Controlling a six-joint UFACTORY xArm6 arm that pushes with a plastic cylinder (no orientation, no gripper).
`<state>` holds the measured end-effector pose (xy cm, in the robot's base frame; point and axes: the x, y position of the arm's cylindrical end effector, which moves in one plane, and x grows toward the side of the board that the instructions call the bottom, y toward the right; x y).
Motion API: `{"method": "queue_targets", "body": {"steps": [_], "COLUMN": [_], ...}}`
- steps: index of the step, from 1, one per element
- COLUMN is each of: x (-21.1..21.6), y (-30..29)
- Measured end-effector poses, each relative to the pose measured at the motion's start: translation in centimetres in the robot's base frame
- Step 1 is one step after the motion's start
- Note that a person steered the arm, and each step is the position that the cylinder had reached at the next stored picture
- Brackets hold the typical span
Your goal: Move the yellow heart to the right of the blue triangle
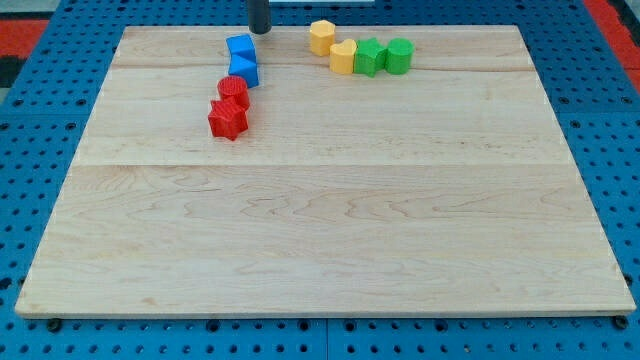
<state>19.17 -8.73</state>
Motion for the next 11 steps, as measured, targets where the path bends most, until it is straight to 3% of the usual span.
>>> {"method": "queue_targets", "body": {"steps": [1, 3, 4, 5, 6, 7, 8, 10, 11], "x": [2.0, 15.2, 17.4, 14.8, 6.9, 1.1, 0.2, 5.1, 5.5], "y": [0.6, 5.3, 14.9, 26.0, 26.8, 21.9, 18.2, 15.0, 10.8]}}
